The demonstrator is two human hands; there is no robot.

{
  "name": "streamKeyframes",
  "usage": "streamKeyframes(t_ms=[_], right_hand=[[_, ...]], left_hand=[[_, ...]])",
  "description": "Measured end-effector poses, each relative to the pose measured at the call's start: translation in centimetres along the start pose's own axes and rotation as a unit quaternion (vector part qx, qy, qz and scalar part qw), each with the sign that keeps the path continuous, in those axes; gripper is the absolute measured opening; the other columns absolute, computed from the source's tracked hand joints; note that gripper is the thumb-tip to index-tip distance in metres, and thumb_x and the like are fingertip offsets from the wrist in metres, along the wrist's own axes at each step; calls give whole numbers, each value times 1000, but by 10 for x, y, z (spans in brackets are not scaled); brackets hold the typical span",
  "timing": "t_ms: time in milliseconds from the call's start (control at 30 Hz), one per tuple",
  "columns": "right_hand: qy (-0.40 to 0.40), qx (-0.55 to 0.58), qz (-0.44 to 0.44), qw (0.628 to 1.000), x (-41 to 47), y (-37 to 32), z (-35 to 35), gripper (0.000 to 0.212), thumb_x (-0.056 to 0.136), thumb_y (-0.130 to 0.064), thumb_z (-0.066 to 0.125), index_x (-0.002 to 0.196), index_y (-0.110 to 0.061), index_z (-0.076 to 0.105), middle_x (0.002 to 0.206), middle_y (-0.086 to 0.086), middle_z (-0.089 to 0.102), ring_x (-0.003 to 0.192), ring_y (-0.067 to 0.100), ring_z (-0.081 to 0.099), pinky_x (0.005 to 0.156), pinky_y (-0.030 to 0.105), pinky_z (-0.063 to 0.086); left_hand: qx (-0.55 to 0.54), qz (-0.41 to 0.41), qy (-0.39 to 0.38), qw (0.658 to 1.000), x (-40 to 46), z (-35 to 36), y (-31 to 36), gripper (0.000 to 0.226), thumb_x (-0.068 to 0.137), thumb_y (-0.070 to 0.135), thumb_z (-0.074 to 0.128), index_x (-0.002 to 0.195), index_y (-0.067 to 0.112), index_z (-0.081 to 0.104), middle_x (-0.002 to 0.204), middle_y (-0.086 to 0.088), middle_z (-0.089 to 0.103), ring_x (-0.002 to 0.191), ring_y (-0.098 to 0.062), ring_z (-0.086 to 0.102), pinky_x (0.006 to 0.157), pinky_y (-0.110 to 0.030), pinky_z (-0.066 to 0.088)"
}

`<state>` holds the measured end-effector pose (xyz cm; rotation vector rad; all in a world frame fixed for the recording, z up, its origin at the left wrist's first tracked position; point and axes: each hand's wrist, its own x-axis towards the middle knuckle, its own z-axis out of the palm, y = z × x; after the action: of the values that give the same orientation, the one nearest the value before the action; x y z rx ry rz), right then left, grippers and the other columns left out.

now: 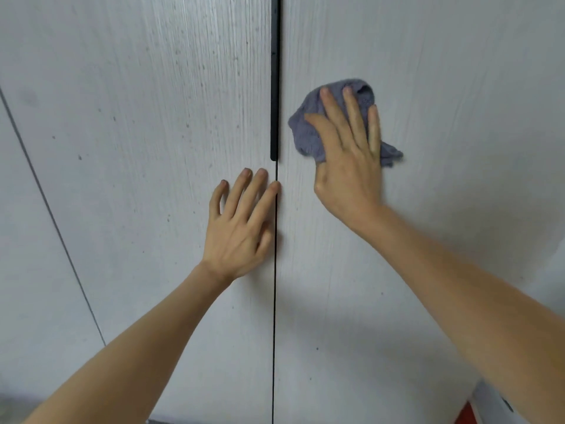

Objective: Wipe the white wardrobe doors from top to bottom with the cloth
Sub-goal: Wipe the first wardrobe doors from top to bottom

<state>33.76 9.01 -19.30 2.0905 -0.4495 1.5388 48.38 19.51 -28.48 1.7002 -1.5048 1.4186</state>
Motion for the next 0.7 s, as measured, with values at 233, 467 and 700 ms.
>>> streamKeyframes(t_ms=[233,467,700], right_hand=[[-138,-26,-181,974,-140,-18,27,56,70,-12,44,124,-20,54,139,8,50,142,28,14,117,44,2],[-236,-11,-306,922,-178,12,19,46,78,-9,38,115,-21,63,142,4,46,131,22,36,114,41,10],[-58,-28,-51,997,-109,69,-14,53,80,3,40,129,-16,43,143,12,41,134,33,26,115,44,7]], left_hand=[[-12,-28,27,999,-18,15,2,52,90,25,35,140,9,37,146,-14,38,138,-31,27,109,-51,21],[12,-42,50,998,-17,20,1,47,92,31,43,134,10,44,140,-15,46,133,-33,34,105,-53,29],[2,-102,17,995,-15,18,18,55,87,40,48,130,7,46,142,-18,43,135,-34,29,107,-56,26]])
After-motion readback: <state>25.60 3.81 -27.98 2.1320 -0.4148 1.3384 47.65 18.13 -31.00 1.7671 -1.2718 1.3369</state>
